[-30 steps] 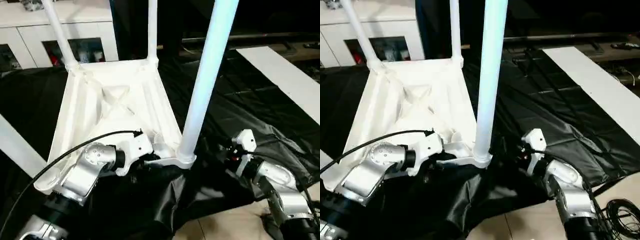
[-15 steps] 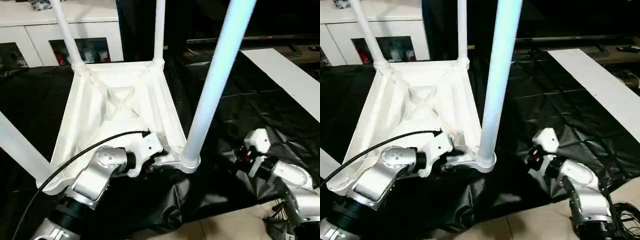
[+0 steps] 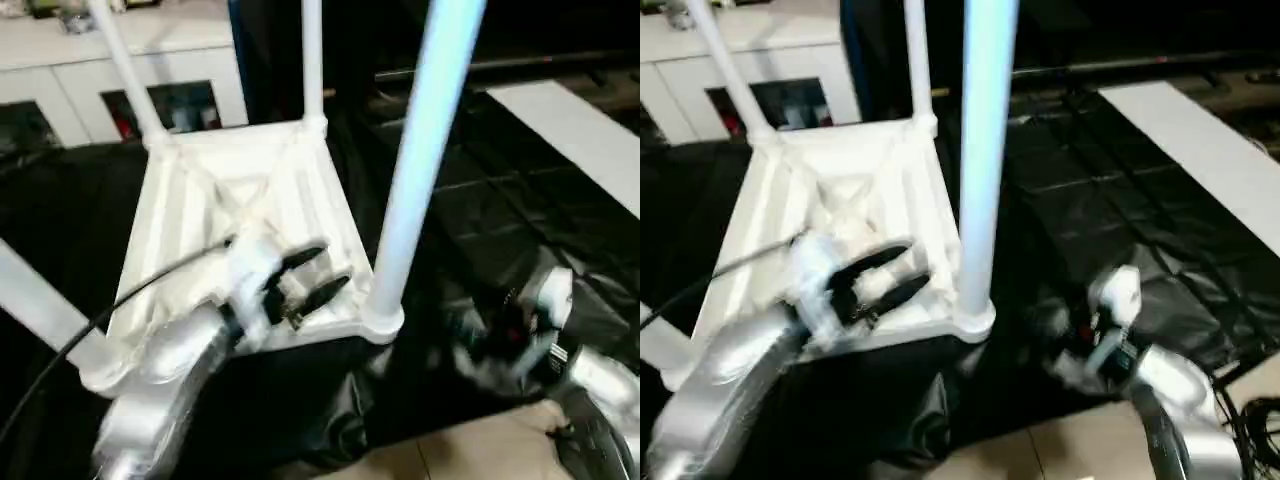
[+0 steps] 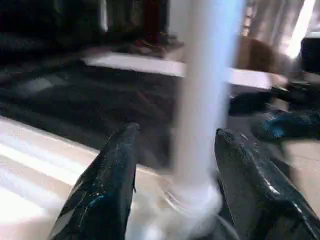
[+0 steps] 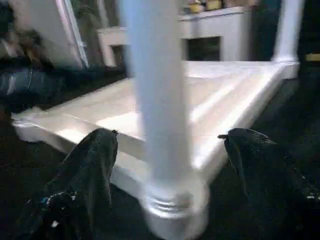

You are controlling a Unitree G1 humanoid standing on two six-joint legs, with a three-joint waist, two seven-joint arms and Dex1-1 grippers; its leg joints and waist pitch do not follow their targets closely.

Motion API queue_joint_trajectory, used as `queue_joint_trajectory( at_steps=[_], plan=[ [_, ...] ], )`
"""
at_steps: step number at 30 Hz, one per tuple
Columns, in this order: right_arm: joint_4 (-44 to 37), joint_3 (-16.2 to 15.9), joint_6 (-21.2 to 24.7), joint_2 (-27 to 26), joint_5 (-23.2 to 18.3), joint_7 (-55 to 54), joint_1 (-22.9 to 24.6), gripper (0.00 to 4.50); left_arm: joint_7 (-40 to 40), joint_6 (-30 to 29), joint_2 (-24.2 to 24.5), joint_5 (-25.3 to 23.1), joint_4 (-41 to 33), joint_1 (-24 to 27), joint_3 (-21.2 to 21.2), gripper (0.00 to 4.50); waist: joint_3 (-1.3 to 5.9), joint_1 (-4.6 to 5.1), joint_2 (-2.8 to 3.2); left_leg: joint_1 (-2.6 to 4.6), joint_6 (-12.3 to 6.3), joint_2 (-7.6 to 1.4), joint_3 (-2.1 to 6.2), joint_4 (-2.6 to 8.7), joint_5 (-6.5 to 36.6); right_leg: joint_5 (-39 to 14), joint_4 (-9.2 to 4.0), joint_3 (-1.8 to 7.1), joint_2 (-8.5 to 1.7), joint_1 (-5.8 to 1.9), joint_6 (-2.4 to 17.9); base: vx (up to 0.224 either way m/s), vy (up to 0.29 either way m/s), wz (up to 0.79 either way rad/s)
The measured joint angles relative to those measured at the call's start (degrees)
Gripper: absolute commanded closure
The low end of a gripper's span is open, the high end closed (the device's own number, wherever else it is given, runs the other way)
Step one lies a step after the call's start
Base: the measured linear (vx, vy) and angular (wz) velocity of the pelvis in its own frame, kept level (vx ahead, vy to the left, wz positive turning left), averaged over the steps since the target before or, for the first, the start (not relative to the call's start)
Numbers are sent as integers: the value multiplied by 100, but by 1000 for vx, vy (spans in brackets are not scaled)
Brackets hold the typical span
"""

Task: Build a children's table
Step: Rotate leg to tighten, then flip table

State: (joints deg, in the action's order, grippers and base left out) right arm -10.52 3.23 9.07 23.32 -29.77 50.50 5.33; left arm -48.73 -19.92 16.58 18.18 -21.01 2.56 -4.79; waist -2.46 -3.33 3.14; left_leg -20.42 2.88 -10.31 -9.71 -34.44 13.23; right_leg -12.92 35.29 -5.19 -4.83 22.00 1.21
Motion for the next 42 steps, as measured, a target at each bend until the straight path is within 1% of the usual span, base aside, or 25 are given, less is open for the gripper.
queue_joint_trajectory(
  at_steps=[2, 3, 4, 5, 6, 7, 8, 10, 11, 13, 15, 16, 18, 22, 25, 28, 31, 35, 36, 38, 40, 42],
  plan=[
    [-200, -36, 166, 18, -165, 27, 79, 37, -257, -305, 311, 130, -143, 323, 10, 147, -5, -7, -7, 17, 4, -1, 0, 2, 1, -4, 6, 0, 0, -12, -8, 0, 0, 0],
    [-285, -97, 264, 42, -238, 86, 107, 24, -378, -479, 487, 218, -199, 500, 49, 120, -8, -9, -12, 24, 16, -2, -2, 6, 8, -7, 4, 1, 0, -19, -13, 0, 0, 0],
    [-342, -159, 331, 51, -268, 118, 125, 11, -459, -590, 650, 276, -262, 666, 112, 109, -10, -8, -16, 25, 34, -2, -2, 7, 18, -18, 3, 1, 1, -22, -31, 0, 0, 0],
    [-397, -245, 382, 48, -276, 126, 129, 11, -550, -686, 890, 358, -344, 898, 229, 109, -15, -7, -23, 27, 35, -2, -2, 9, 18, -26, 5, 3, 1, -23, -45, 0, 0, 0],
    [-432, -322, 405, 48, -268, 127, 133, 0, -625, -807, 1120, 406, -345, 1098, 410, 103, -17, -2, -25, 30, 37, -2, -1, 9, 17, -26, 5, 3, 2, -25, -45, 0, 0, 0],
    [-416, -355, 392, 16, -188, 88, 101, 0, -648, -822, 1171, 407, -333, 1160, 566, 90, -24, 3, -34, 28, 49, -2, -2, 10, 10, -25, 3, 6, 2, -24, -46, 0, 0, 0],
    [-388, -383, 380, -63, -95, 18, 42, 0, -671, -798, 1204, 414, -327, 1182, 706, 90, -30, -1, -55, 28, 66, -2, -2, 15, -1, -25, 4, 7, 2, -24, -47, 0, 0, 0],
    [-319, -417, 316, -347, 103, -309, -160, 0, -593, -600, 1223, 420, -273, 1283, 1016, 65, -24, -4, -104, 28, 72, -1, -3, 17, -5, -24, 3, 11, 2, -24, -47, 0, 0, 0],
    [-291, -415, 290, -403, 133, -413, -175, 0, -551, -557, 1225, 420, -246, 1300, 1113, 62, -16, -10, -115, 28, 80, -1, -4, 18, -10, -23, 4, 13, 2, -25, -48, 0, 0, 0],
    [-277, -460, 307, -467, 134, -510, -208, 0, -452, -365, 1182, 470, -245, 1482, 1427, 54, 6, -9, -172, 28, 88, -1, -6, 18, -15, -20, 3, 18, 2, -25, -50, 0, 0, 0],
    [-281, -579, 329, -458, 137, -502, -214, 0, -393, -192, 1135, 555, -286, 1822, 1774, 22, 25, 31, -229, 31, 89, -2, -6, 19, -13, -4, 3, 19, 4, -24, -35, 0, 0, 0],
    [-282, -631, 337, -460, 131, -480, -210, 0, -353, -125, 1116, 642, -321, 2038, 1960, 20, 31, 64, -269, 30, 88, -5, -5, 23, -12, -4, -2, 18, 9, -23, -36, 0, 0, 0],
    [-282, -702, 395, -481, 112, -420, -212, 0, -344, -103, 1094, 721, -373, 2308, 2163, 10, 35, 64, -306, 28, 88, -12, -5, 33, -12, -5, -8, 19, 18, -20, -37, 0, 0, 0],
    [-280, -917, 481, -557, 112, -328, -298, 0, -410, -109, 1108, 867, -530, 2735, 2450, 4, 27, 53, -418, 36, 94, -51, -8, 39, -14, -6, -7, 24, 58, -19, -38, 0, 0, 0],
    [-280, -1034, 585, -492, 58, -168, -309, 0, -444, -64, 1111, 944, -532, 3036, 2650, 4, 26, 17, -472, 42, 102, -59, -9, 43, -18, -6, -6, 24, 65, -21, -39, 0, 0, 0],
    [-279, -1069, 721, -309, -31, 83, -306, 0, -486, 47, 1111, 1132, -531, 3294, 2997, 4, 24, -24, -494, 43, 104, -57, -12, 43, -19, -23, -8, 32, 65, -23, -68, 0, 0, 0],
    [-273, -1062, 831, -132, -120, 319, -309, 0, -490, 173, 1134, 1219, -474, 3346, 3442, 4, 37, -53, -540, 47, 105, -57, -13, 43, -19, -22, -8, 35, 66, -32, -67, 0, 0, 0],
    [-101, -1037, 769, -94, -74, 340, -318, 0, -350, 422, 1132, 1338, -38, 3134, 3888, 4, 38, -115, -544, 60, 110, -53, -21, 42, -22, -23, -9, 57, 67, -44, -68, 0, 0, 0],
    [3, -1031, 720, -69, -6, 317, -323, 0, -240, 501, 1125, 1350, 68, 3005, 3998, 4, 38, -151, -548, 67, 111, -52, -22, 42, -23, -23, -9, 61, 68, -51, -69, 0, 0, 0],
    [299, -947, 521, -94, 141, 208, -406, 0, 206, 612, 1058, 1340, 309, 2468, 4128, 4, 34, -200, -551, 111, 114, -50, -24, 41, -25, -22, -5, 76, 73, -71, -70, 0, 0, 0],
    [519, -782, 356, -135, 247, 63, -549, 0, 682, 725, 1035, 1242, 461, 1978, 4213, 4, 30, -205, -546, 141, 120, -53, -26, 42, -28, -21, -5, 142, 119, -108, -69, 0, 0, 0],
    [545, -681, 265, -134, 260, 45, -578, 0, 971, 751, 990, 1185, 502, 1721, 4215, 4, 33, -197, -550, 139, 122, -55, -25, 42, -30, -21, -5, 161, 132, -116, -69, 0, 0, 0]
  ],
)
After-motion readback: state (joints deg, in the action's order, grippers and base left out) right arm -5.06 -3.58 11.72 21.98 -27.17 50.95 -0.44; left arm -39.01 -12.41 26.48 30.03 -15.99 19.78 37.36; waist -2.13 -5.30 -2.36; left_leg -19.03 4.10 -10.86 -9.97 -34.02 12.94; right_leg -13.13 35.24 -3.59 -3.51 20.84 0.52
